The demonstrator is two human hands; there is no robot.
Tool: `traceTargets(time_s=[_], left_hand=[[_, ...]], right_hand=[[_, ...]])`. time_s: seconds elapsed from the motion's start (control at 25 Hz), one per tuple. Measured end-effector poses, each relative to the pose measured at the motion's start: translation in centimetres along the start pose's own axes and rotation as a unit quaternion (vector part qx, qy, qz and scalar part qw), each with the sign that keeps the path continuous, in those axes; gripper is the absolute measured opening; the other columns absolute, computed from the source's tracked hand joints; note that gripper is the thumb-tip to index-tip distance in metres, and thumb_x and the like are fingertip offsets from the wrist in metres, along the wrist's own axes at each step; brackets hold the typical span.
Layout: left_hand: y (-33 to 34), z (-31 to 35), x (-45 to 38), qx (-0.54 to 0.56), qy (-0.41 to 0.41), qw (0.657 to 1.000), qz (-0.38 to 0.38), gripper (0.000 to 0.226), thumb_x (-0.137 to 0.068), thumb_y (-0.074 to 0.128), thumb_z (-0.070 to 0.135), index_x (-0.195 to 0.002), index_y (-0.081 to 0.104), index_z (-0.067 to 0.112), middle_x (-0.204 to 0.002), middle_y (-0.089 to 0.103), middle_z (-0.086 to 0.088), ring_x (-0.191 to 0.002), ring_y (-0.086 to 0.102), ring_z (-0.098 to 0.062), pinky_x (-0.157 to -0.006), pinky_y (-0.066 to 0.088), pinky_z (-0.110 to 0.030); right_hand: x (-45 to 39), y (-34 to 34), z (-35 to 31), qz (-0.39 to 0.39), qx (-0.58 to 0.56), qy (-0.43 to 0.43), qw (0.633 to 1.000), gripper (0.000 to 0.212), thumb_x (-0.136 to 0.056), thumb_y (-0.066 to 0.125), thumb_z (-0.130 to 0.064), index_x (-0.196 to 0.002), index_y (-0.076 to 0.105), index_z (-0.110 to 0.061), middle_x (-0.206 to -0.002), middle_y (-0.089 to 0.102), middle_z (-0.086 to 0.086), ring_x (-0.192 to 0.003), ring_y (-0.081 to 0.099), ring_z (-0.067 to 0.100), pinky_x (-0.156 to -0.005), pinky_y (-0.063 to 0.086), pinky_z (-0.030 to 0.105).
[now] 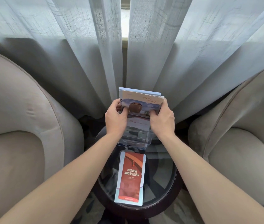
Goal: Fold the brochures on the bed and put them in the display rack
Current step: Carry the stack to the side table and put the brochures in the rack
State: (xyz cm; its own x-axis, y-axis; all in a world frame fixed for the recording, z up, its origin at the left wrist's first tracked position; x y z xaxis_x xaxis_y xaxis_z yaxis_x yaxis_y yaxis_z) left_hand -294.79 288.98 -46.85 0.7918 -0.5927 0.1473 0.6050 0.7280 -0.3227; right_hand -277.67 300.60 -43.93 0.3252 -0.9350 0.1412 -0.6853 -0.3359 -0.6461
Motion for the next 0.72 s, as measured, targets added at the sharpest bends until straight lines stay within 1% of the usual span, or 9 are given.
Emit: traceTargets(time_s=[0.12, 0.28, 0.36, 0.48, 0.52, 0.56, 0.64, 0.68, 0.72], left_hand=[[-0.2, 0.3, -0.2, -0.005, -0.001, 1.000, 0.005, 0.019, -0.095, 0.063, 0.038, -0.114, 0.062, 0.033, -0.098, 0.069, 0.019, -0.093, 0.063, 0.008, -0.072, 0.058, -0.020], [0.0, -0.3, -0.2, -0.013, -0.003, 1.000, -0.001, 0.016, -0.094, 0.065, 0.036, -0.110, 0.062, 0.035, -0.095, 0.069, 0.020, -0.092, 0.062, 0.009, -0.070, 0.056, -0.019], [0.4, -1.1, -0.1, -0.023, -0.008, 1.000, -0.008, 0.013, -0.094, 0.065, 0.035, -0.106, 0.062, 0.036, -0.093, 0.068, 0.019, -0.091, 0.063, 0.008, -0.069, 0.055, -0.019], [1.0, -2.6, 0.0, -0.037, -0.021, 0.999, -0.022, 0.013, -0.094, 0.065, 0.032, -0.106, 0.063, 0.033, -0.094, 0.070, 0.015, -0.091, 0.065, -0.001, -0.074, 0.058, -0.028], [1.2, -3.0, -0.1, -0.042, -0.022, 0.999, -0.025, 0.013, -0.094, 0.065, 0.031, -0.107, 0.063, 0.032, -0.095, 0.069, 0.014, -0.092, 0.065, -0.003, -0.074, 0.058, -0.027], [1.3, -3.1, -0.1, -0.048, -0.018, 0.998, -0.025, 0.014, -0.094, 0.065, 0.029, -0.107, 0.064, 0.030, -0.097, 0.068, 0.014, -0.093, 0.064, -0.004, -0.074, 0.056, -0.024], [1.5, -3.2, 0.0, -0.078, 0.001, 0.997, -0.013, 0.017, -0.093, 0.066, 0.024, -0.110, 0.064, 0.027, -0.102, 0.061, 0.012, -0.093, 0.060, -0.004, -0.072, 0.047, -0.009], [1.5, -3.4, 0.0, -0.096, 0.005, 0.995, -0.004, 0.020, -0.092, 0.066, 0.022, -0.112, 0.065, 0.025, -0.103, 0.056, 0.010, -0.092, 0.057, -0.004, -0.069, 0.043, -0.004], [1.5, -3.7, 0.0, -0.112, 0.002, 0.994, 0.003, 0.021, -0.092, 0.066, 0.021, -0.113, 0.065, 0.023, -0.102, 0.052, 0.009, -0.090, 0.055, -0.005, -0.068, 0.041, -0.003]], right_hand=[[-0.3, -0.1, -0.6, -0.001, 0.002, -0.008, 1.000, 0.033, -0.096, 0.054, -0.019, -0.125, 0.048, -0.030, -0.116, 0.067, -0.006, -0.092, 0.058, 0.013, -0.071, 0.053, 0.029], [-0.3, 0.3, 0.3, -0.014, 0.014, 0.002, 1.000, 0.032, -0.096, 0.054, -0.022, -0.126, 0.047, -0.033, -0.115, 0.067, -0.006, -0.090, 0.057, 0.012, -0.067, 0.050, 0.028], [-0.1, 0.8, 1.5, -0.023, 0.017, 0.020, 0.999, 0.032, -0.096, 0.054, -0.024, -0.126, 0.048, -0.034, -0.115, 0.067, -0.007, -0.093, 0.061, 0.015, -0.069, 0.051, 0.030], [0.4, 1.4, 2.9, -0.024, 0.024, 0.032, 0.999, 0.034, -0.095, 0.056, -0.027, -0.127, 0.049, -0.036, -0.119, 0.067, -0.007, -0.102, 0.063, 0.019, -0.078, 0.056, 0.037], [0.4, 1.7, 3.3, -0.023, 0.030, 0.036, 0.999, 0.035, -0.095, 0.057, -0.028, -0.128, 0.049, -0.037, -0.121, 0.066, -0.006, -0.104, 0.063, 0.020, -0.081, 0.057, 0.040], [0.4, 1.9, 3.7, -0.021, 0.038, 0.042, 0.998, 0.036, -0.095, 0.057, -0.030, -0.129, 0.049, -0.036, -0.122, 0.066, -0.005, -0.105, 0.062, 0.021, -0.083, 0.057, 0.042], [0.3, 2.3, 4.8, -0.018, 0.053, 0.060, 0.997, 0.036, -0.094, 0.059, -0.031, -0.129, 0.050, -0.032, -0.121, 0.065, -0.001, -0.106, 0.062, 0.024, -0.086, 0.056, 0.045], [0.2, 2.5, 5.2, -0.017, 0.062, 0.066, 0.996, 0.036, -0.094, 0.060, -0.031, -0.128, 0.051, -0.030, -0.119, 0.065, 0.000, -0.106, 0.062, 0.025, -0.086, 0.056, 0.045], [0.2, 2.8, 5.3, -0.016, 0.071, 0.065, 0.995, 0.035, -0.093, 0.060, -0.030, -0.127, 0.052, -0.029, -0.118, 0.065, 0.001, -0.106, 0.061, 0.026, -0.086, 0.055, 0.045]])
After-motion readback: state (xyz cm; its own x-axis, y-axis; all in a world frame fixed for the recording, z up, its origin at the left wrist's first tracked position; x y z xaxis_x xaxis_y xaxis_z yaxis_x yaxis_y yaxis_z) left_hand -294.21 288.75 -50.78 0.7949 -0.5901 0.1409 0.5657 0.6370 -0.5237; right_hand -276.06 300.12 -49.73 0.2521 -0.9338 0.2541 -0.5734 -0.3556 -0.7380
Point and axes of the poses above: each hand's wrist, its own x-axis away from the middle knuckle, its own y-axis out of the palm, z = x × y, the point moved 8 cm from there along -x, towards the middle knuckle
